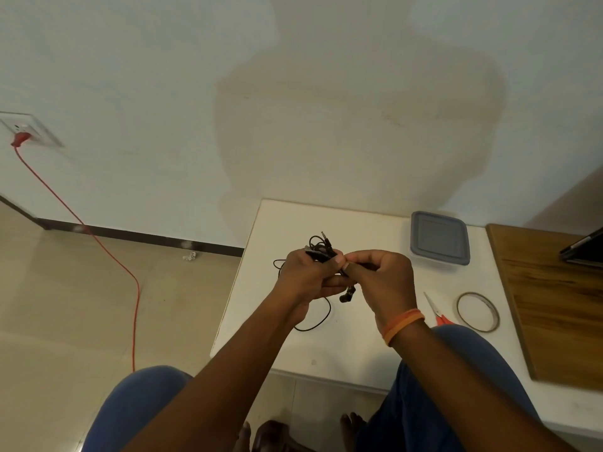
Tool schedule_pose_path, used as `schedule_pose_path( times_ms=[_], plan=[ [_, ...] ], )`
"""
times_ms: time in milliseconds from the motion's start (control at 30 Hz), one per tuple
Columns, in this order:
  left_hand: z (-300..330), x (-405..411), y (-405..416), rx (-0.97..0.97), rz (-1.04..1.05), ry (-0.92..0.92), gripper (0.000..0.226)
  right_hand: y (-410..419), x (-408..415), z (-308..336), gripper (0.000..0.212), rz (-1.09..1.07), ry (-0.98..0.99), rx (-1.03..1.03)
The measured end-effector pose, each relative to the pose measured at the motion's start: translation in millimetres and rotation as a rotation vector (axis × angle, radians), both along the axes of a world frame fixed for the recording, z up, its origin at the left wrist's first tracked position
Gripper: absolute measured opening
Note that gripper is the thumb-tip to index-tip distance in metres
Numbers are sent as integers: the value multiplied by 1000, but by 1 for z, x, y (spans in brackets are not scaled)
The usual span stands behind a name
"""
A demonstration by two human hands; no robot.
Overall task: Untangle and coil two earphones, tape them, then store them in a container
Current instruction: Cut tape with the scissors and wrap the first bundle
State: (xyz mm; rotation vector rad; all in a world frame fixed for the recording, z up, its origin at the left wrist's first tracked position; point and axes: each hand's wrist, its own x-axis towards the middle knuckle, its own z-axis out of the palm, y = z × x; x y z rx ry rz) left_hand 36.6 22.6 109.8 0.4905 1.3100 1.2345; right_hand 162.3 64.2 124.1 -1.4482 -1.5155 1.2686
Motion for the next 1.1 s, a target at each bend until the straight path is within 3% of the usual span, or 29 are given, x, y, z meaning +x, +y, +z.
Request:
schedule_pose_path(
  times_ms=[200, 367, 467, 767, 900, 967, 1100],
  plan=[
    [1, 3, 0, -70, 47, -223, 17, -4, 0, 0, 23, 44, 53, 42],
    [7, 3, -2, -139, 117, -433, 12, -11, -5, -1, 12, 155, -260, 525],
    [10, -2, -4, -236, 95, -442, 13, -13, -6, -2, 8, 250, -390, 792],
    [18, -11, -7, -280, 34, -492, 11, -6, 0, -9, 3, 340, -578, 1214],
    [17, -9, -6, -277, 56, -461, 14, -3, -1, -13, 15, 356, -575, 1230],
    [15, -7, -6, -262, 65, -432, 15, -1, -2, -13, 10, 394, -584, 1207],
    [11, -7, -4, -229, 28, -311, 8, 5, 3, -9, 13, 369, -317, 901]
  ],
)
